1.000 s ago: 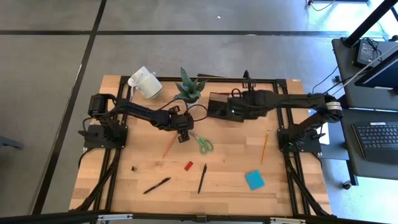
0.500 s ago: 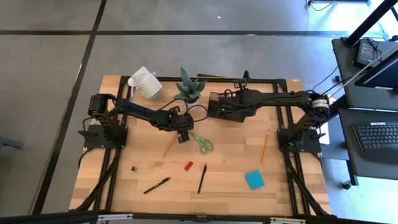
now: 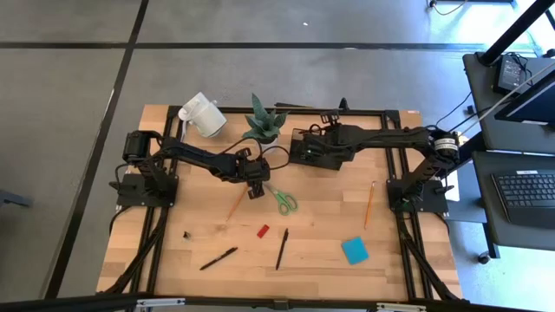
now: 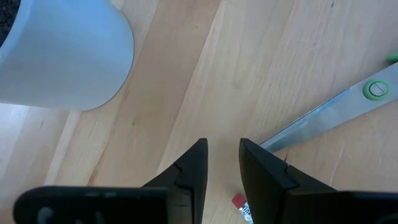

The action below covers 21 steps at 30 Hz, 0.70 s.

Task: Pick and place office supplies into organizer
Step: Put the top black pen into the desk organizer

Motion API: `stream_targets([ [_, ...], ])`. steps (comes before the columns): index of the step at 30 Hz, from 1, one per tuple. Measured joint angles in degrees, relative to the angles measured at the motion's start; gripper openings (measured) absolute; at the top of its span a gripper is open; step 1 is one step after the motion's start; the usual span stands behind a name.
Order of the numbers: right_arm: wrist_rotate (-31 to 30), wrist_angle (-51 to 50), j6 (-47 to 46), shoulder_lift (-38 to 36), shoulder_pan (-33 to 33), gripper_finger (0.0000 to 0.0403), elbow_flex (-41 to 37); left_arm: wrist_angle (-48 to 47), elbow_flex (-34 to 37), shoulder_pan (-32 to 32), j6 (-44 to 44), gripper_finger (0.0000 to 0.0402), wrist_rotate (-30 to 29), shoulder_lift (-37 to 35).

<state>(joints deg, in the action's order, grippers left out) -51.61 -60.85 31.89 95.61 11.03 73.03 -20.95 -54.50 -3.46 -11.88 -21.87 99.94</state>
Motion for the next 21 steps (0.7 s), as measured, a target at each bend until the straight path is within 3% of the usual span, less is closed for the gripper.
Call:
stream_targets([
  [14, 0.5, 3.7, 3.6, 7.3, 0.0, 0.0006, 0.0, 0.2, 0.0, 0.0, 0.0, 0.0086, 0.0, 0.0],
  [21, 0.7, 3.5, 4.8, 7.4, 0.0, 0.0063, 0.0, 0.2, 0.0, 0.0, 0.0, 0.0086, 0.0, 0.0],
])
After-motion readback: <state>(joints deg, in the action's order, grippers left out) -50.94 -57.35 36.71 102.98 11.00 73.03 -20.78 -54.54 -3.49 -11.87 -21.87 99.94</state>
